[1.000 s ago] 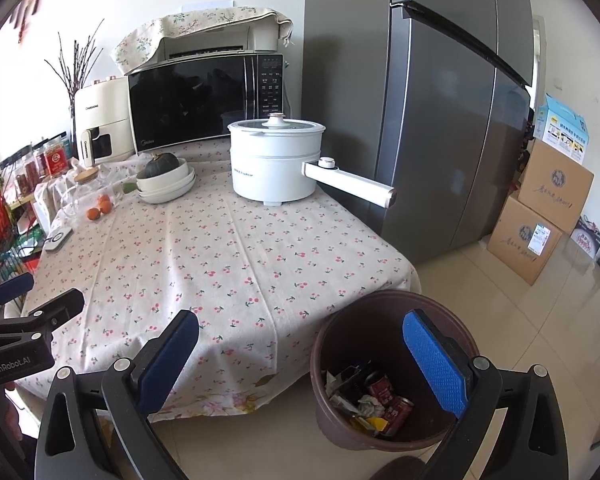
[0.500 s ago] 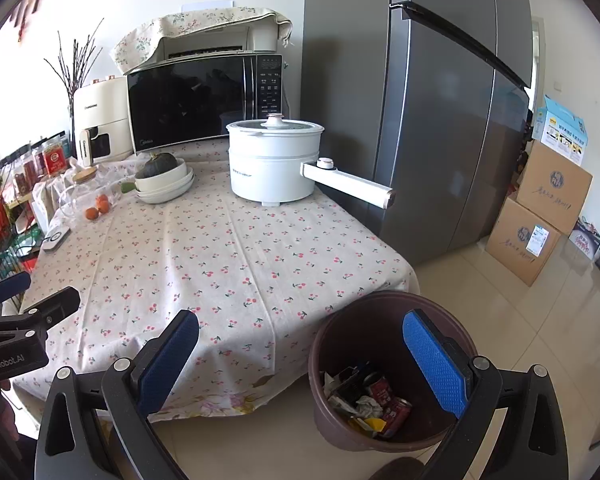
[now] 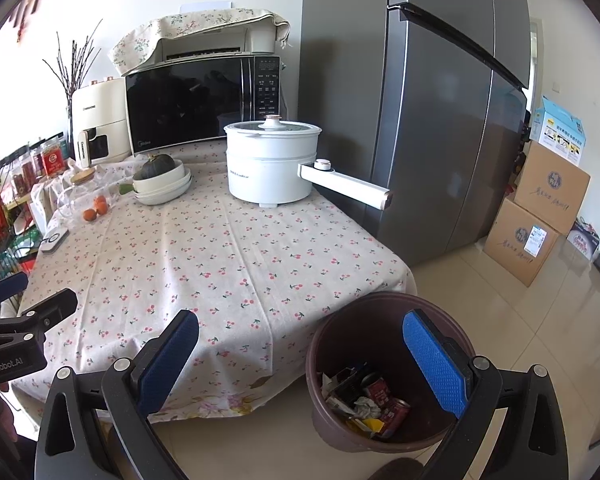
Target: Collect trash
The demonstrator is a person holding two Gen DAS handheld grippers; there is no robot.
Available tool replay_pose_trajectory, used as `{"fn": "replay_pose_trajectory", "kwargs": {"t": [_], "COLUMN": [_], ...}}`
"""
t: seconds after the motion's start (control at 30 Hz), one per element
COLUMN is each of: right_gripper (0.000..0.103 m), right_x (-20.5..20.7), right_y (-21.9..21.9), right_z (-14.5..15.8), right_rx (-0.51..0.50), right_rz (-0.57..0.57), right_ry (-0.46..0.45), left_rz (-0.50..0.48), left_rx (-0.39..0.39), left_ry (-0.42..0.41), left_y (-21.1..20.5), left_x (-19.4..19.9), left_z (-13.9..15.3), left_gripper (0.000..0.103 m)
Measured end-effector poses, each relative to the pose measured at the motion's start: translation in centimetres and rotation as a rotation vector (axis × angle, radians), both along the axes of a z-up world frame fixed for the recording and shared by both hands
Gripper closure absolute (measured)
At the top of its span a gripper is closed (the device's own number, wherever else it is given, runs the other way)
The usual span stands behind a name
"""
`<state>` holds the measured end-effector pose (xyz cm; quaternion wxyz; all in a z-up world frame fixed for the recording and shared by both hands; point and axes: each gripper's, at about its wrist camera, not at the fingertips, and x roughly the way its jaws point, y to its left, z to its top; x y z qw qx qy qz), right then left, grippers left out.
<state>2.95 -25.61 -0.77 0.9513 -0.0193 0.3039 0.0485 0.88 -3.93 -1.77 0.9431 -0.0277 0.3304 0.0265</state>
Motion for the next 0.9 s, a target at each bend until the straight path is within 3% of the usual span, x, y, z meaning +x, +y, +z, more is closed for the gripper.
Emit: {"fn": "replay_pose_trajectory", "kwargs": {"t": [0.9], "right_gripper": [0.0], "right_x": [0.1], "right_y": [-0.4], "right_z": [0.2], "right_rx": [0.012], "right_rz": [-0.023], "right_ry": [-0.004], "left_rz": [-0.011], "left_rx": [0.06], "left_ry": [-0.06], "left_y": [-1.3], "left_x": [-0.8], "left_z": [0.8], "left_gripper": [0.0]}}
